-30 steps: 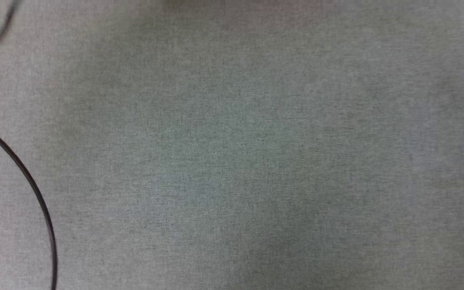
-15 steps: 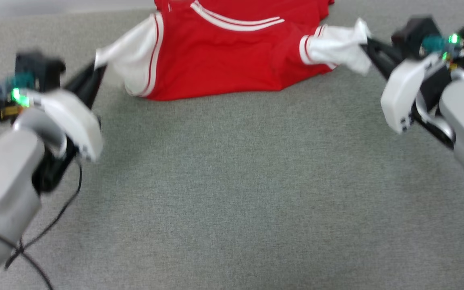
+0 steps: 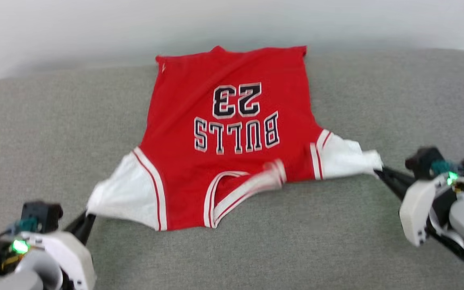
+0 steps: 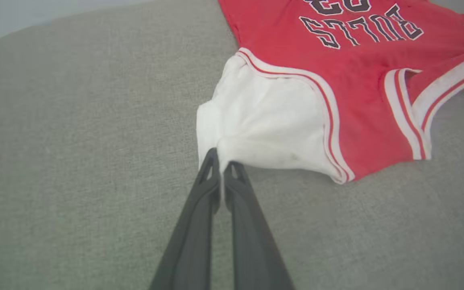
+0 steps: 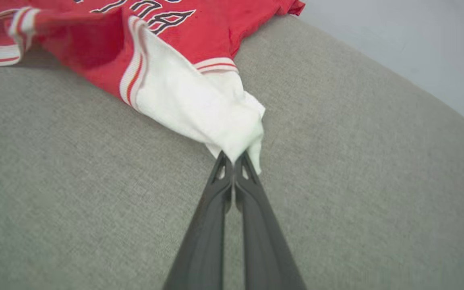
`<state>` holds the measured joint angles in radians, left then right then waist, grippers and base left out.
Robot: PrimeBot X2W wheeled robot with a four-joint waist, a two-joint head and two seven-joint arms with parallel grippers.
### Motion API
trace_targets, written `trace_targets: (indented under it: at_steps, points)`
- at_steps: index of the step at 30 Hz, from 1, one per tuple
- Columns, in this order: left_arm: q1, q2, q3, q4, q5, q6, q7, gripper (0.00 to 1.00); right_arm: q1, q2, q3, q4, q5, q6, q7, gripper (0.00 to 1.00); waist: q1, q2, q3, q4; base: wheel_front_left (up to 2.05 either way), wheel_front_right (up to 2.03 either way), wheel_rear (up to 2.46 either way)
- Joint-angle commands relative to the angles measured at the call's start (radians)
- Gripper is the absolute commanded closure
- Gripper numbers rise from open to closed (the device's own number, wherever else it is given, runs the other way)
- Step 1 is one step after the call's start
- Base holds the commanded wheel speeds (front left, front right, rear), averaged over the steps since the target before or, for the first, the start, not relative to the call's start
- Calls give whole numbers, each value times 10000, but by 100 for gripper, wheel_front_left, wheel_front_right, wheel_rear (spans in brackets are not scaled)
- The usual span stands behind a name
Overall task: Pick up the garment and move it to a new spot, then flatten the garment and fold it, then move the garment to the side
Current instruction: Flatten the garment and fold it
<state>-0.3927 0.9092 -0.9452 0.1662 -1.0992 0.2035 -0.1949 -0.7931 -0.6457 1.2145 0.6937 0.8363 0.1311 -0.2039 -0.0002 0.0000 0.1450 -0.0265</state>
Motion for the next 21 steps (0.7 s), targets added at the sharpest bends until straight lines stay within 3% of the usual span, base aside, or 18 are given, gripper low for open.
trace_targets:
  at_steps: [1,6,17,21]
  points:
    - [245,37,32,-95,-113,81,-68,100,191,-97,-11,-44,56,-7,-64,100,2,0,-211,-93,0,0,0]
    - [1720,440,6,-745,-664,717,-321,100,1419,-584,-208,-361,135,-7,-130,100,2,0,-632,-223,0,0,0]
    - [3844,542,112,-1768,-1095,1743,-639,100,4653,-1832,-1185,-1792,496,-10,396,100,2,0,-1318,-71,0,0,0]
    - [4141,431,356,-2155,-942,2024,-686,100,5673,-1787,-2212,-2408,169,-10,958,100,2,0,-1278,-38,0,0,0]
